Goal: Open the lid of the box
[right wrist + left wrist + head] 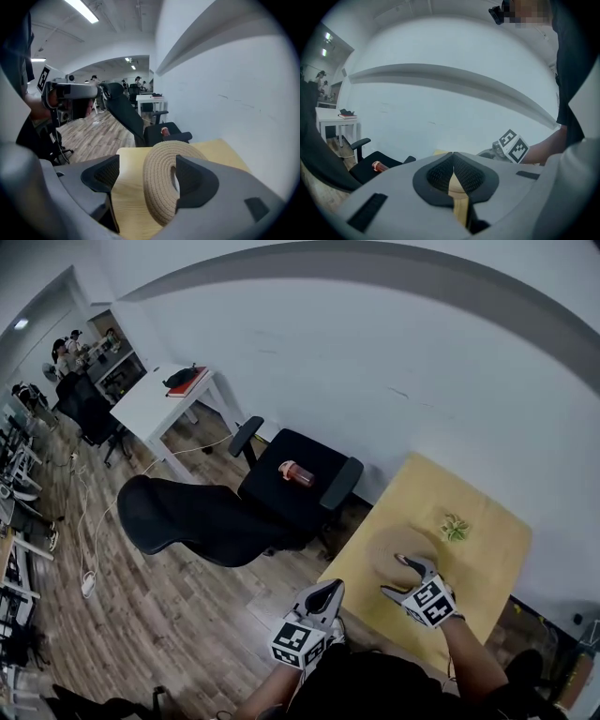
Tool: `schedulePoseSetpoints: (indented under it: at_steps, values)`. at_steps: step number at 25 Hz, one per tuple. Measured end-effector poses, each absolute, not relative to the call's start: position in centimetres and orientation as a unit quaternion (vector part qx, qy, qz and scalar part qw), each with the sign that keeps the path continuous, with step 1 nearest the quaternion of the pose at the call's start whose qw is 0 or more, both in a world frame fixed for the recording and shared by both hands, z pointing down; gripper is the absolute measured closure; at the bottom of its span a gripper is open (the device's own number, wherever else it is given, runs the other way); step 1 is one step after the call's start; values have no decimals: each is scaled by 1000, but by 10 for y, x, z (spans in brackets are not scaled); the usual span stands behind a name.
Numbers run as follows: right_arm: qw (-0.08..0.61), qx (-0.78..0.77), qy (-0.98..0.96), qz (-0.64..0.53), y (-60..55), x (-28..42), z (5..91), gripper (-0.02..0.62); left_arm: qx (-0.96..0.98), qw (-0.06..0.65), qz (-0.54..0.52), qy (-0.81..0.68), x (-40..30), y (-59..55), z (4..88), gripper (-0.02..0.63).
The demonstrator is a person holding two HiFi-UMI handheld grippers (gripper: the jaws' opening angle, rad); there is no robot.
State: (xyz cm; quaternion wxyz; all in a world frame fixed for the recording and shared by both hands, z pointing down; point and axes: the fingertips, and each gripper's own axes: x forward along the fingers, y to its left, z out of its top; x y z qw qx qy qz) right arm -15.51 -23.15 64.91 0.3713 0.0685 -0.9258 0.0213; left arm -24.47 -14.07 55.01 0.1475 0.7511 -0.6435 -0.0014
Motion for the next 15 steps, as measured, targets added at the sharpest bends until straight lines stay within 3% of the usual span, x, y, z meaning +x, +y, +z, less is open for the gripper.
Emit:
schedulePoseSetpoints:
  at_steps: [15]
  values:
    - [518,60,-852,51,-251,-160,726,202,771,163,5,-615,-288,-163,568,586]
